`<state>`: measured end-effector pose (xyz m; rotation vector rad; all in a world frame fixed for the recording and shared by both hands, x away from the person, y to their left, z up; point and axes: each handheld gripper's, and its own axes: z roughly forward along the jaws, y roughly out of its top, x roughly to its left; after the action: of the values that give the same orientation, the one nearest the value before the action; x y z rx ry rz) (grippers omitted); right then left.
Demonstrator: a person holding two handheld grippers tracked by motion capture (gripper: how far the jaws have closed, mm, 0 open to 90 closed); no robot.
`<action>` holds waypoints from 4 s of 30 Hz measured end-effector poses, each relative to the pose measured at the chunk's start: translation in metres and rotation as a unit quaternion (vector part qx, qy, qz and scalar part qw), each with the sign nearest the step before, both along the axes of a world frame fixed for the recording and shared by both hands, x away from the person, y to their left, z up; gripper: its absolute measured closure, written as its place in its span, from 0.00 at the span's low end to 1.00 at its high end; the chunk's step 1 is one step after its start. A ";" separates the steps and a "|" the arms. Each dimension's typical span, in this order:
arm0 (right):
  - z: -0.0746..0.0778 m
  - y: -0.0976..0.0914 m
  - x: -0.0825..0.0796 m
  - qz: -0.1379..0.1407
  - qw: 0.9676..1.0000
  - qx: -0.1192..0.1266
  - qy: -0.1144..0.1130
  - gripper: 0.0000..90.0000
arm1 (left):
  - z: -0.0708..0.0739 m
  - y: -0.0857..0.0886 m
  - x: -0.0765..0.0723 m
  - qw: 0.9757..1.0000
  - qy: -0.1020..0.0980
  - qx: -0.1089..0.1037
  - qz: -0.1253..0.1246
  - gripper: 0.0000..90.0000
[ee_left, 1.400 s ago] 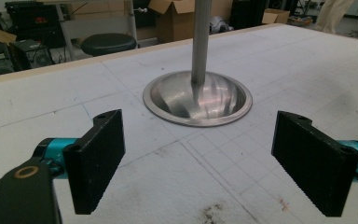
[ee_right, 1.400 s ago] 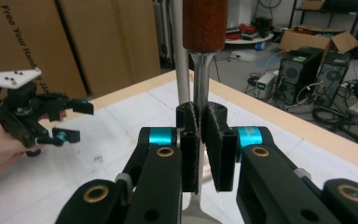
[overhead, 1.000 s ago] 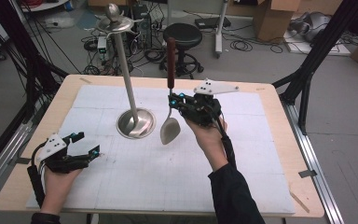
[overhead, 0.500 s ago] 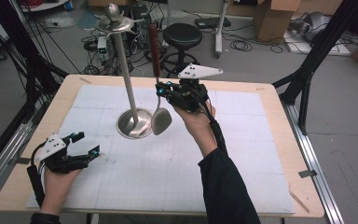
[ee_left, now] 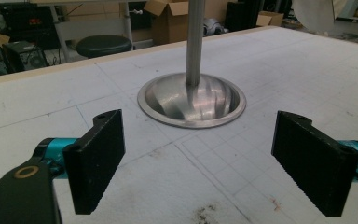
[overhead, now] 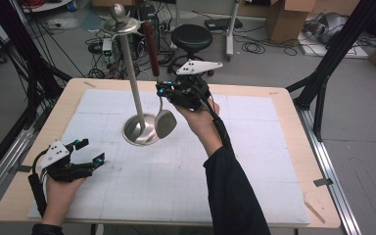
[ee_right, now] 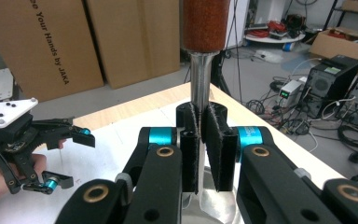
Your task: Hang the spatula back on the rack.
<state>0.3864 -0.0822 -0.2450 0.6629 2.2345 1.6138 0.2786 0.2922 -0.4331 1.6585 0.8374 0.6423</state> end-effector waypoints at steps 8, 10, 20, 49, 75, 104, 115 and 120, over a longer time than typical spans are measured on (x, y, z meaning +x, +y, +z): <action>-0.003 0.005 0.004 0.003 1.000 -0.007 0.006 0.94 | 0.000 0.000 0.000 1.000 0.001 0.001 0.000 0.20; -0.004 0.006 0.006 0.004 1.000 -0.010 0.008 0.94 | 0.000 0.000 0.000 1.000 0.001 0.000 0.000 0.20; -0.002 0.014 0.008 0.011 1.000 -0.021 0.010 0.94 | 0.000 0.000 0.000 1.000 0.001 0.003 -0.002 0.20; -0.003 0.033 0.016 0.019 0.998 -0.061 0.018 0.92 | -0.001 -0.001 -0.001 1.000 0.004 0.006 -0.005 0.20; -0.063 -0.113 -0.053 -0.044 0.999 -0.012 0.001 0.37 | -0.003 0.004 0.004 1.000 0.007 -0.005 0.011 0.20; -0.157 -0.226 -0.102 -0.169 0.986 0.010 0.016 0.20 | -0.013 -0.004 0.016 0.999 0.026 0.023 0.022 0.20; -0.169 -0.241 -0.102 -0.215 0.976 0.019 0.018 0.19 | -0.014 -0.004 0.016 0.999 0.024 0.028 0.022 0.20; -0.171 -0.241 -0.100 -0.216 0.976 0.015 0.026 0.19 | -0.014 -0.004 0.016 0.999 0.024 0.032 0.018 0.20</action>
<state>0.2866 -0.3228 -0.4158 1.1214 1.9255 1.4213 0.2947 0.2881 -0.4467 1.7255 0.8911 0.6630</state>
